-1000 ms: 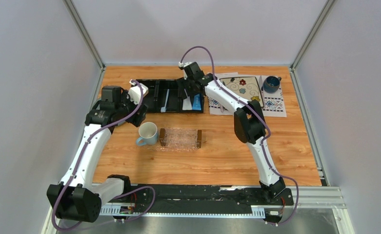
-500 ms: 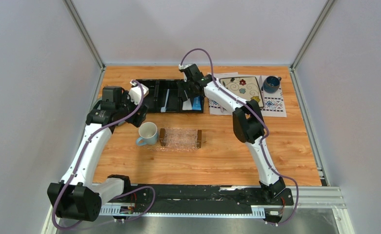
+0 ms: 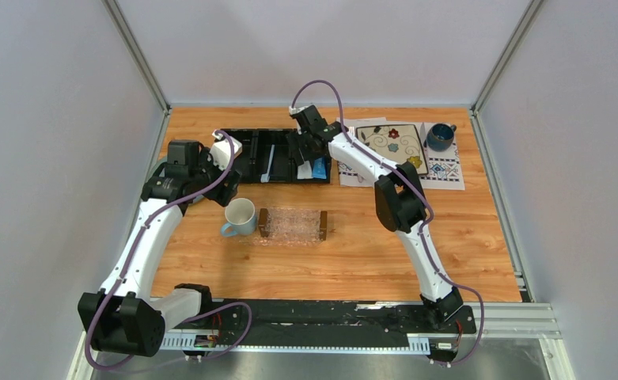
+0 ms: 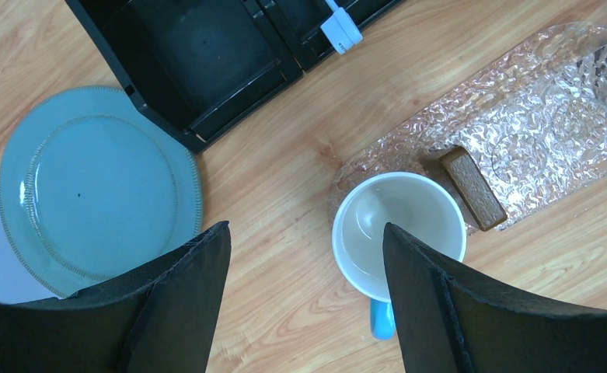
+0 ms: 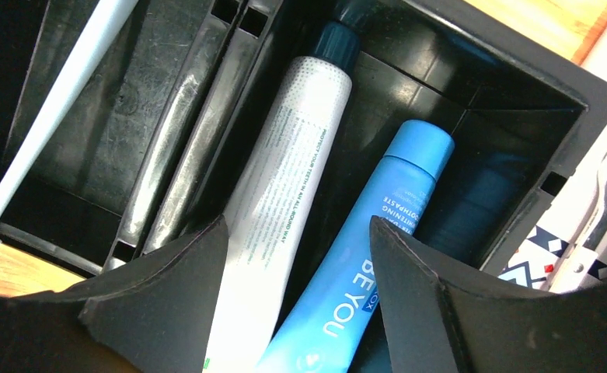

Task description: Prepare toiletry sets of a toothbrush and toothpaste on the tray

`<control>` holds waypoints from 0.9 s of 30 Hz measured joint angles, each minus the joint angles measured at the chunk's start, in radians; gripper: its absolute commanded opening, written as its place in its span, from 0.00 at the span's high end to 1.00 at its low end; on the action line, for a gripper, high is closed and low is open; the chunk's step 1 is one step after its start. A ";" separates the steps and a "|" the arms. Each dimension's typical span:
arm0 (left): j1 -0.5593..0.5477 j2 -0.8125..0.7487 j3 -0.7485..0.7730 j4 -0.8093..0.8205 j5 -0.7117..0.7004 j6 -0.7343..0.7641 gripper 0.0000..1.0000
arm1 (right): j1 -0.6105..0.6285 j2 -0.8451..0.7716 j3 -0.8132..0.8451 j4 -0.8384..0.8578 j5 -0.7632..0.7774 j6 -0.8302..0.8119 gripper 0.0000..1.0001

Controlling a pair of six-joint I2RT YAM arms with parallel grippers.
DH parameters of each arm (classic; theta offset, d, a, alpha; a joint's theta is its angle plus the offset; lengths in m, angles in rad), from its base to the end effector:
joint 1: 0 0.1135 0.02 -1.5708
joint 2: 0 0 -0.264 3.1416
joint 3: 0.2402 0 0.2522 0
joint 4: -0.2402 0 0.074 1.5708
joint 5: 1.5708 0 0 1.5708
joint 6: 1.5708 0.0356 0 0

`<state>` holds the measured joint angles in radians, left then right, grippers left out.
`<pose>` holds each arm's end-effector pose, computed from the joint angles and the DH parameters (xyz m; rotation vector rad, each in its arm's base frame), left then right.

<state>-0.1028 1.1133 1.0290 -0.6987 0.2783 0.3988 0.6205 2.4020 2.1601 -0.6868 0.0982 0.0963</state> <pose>0.2270 -0.0333 0.3132 0.7063 2.2130 -0.1791 0.4355 0.3069 0.2034 -0.6087 2.4267 0.1767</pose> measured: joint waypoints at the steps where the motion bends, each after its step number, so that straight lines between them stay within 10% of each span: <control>1: 0.000 0.000 0.000 0.002 0.000 0.000 0.21 | 0.001 0.000 0.001 -0.005 0.008 0.000 0.30; 27: 0.000 0.009 0.000 0.002 0.007 0.000 0.21 | 0.000 0.003 0.006 -0.029 -0.101 -0.068 0.31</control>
<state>-0.1028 1.1225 1.0290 -0.6968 0.2855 0.3988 0.6205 2.4054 2.1662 -0.7155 -0.0025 0.0280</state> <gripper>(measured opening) 0.793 0.693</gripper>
